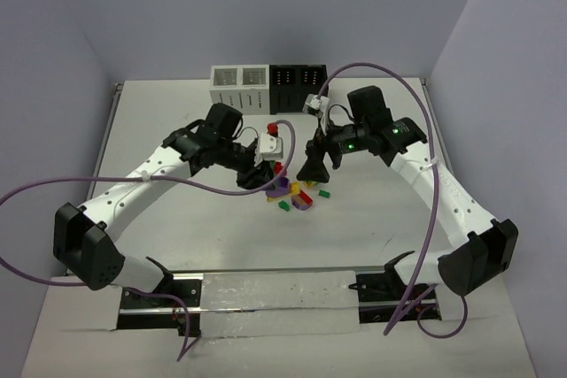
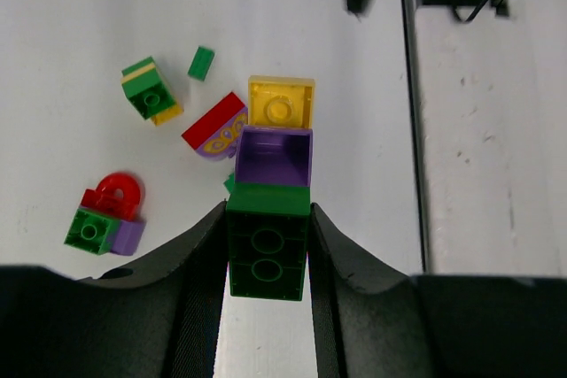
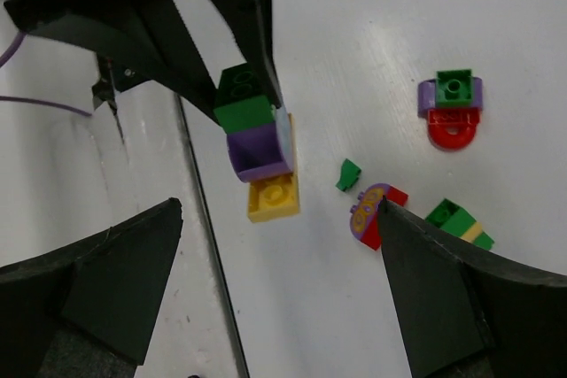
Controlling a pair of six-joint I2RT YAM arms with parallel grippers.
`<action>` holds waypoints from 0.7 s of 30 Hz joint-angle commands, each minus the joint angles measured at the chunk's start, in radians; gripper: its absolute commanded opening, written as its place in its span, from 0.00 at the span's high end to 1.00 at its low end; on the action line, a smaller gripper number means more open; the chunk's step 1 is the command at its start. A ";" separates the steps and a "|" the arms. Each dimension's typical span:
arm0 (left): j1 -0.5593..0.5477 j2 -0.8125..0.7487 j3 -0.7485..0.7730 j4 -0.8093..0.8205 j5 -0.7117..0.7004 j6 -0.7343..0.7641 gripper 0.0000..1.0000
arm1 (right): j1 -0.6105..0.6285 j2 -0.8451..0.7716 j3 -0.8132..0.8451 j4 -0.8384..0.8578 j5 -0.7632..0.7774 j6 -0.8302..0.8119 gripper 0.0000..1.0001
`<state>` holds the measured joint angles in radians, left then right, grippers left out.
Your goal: Sort the legos into containers by color
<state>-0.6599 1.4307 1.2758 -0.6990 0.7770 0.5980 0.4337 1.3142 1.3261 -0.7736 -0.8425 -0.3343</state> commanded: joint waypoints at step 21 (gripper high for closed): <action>0.051 -0.061 -0.030 0.228 0.248 -0.342 1.00 | 0.152 0.073 0.055 -0.050 0.016 -0.032 0.14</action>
<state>-0.6090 1.4010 1.2474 -0.5264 0.9647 0.2782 0.5692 1.3746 1.3300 -0.8183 -0.8281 -0.3586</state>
